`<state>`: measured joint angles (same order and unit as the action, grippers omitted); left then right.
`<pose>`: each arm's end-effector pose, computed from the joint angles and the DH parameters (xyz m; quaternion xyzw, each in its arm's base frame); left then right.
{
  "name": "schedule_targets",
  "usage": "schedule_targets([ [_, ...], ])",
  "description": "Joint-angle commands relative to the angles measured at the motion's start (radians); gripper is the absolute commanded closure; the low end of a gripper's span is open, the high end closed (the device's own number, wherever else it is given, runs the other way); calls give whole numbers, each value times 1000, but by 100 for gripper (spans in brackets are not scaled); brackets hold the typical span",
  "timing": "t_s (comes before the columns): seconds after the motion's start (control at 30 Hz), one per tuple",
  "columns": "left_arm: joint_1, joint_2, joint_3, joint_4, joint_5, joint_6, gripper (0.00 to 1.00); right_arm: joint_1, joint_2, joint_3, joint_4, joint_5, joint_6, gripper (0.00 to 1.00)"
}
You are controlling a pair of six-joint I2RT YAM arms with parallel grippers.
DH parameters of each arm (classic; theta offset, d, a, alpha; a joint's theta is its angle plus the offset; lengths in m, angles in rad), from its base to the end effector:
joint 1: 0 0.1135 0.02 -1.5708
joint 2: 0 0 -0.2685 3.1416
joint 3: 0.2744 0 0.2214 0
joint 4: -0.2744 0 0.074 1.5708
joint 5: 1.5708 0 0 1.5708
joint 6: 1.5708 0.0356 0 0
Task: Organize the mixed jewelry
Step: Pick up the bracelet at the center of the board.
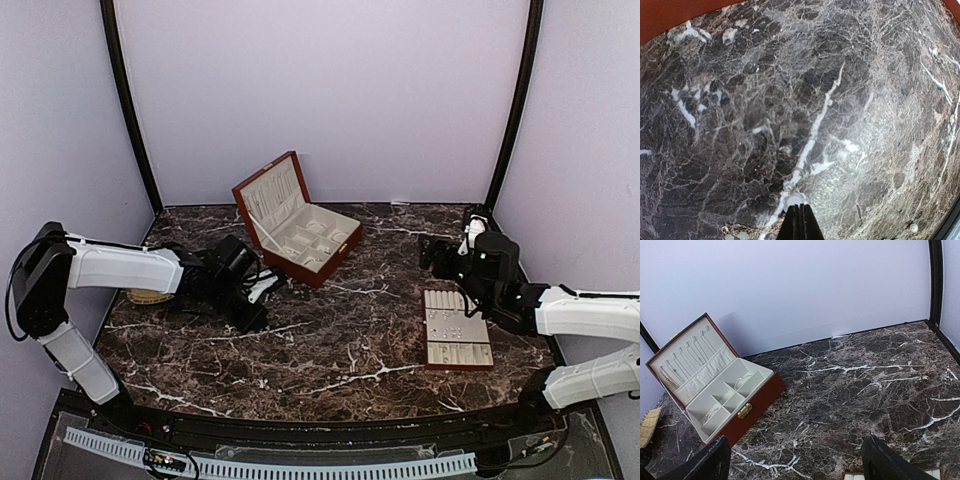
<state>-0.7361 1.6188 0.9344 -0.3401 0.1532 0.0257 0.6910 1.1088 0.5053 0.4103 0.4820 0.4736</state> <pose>0.2132 -0.2005 0.2001 0.3761 0.8836 -0.1626 0.2266 0.1750 0.1233 0.2620 0.0695 0.7617 0.1856 0.6169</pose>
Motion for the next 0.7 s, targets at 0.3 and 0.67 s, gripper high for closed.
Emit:
schedule_targets([
  [0.3,-4,-113,42,39,4,-67,100,-14,-41,13,0,62,-77,5],
  [0.67,-3,-39,236,61,-27,-106,100,-25,-71,-10,5,55,-79,2],
])
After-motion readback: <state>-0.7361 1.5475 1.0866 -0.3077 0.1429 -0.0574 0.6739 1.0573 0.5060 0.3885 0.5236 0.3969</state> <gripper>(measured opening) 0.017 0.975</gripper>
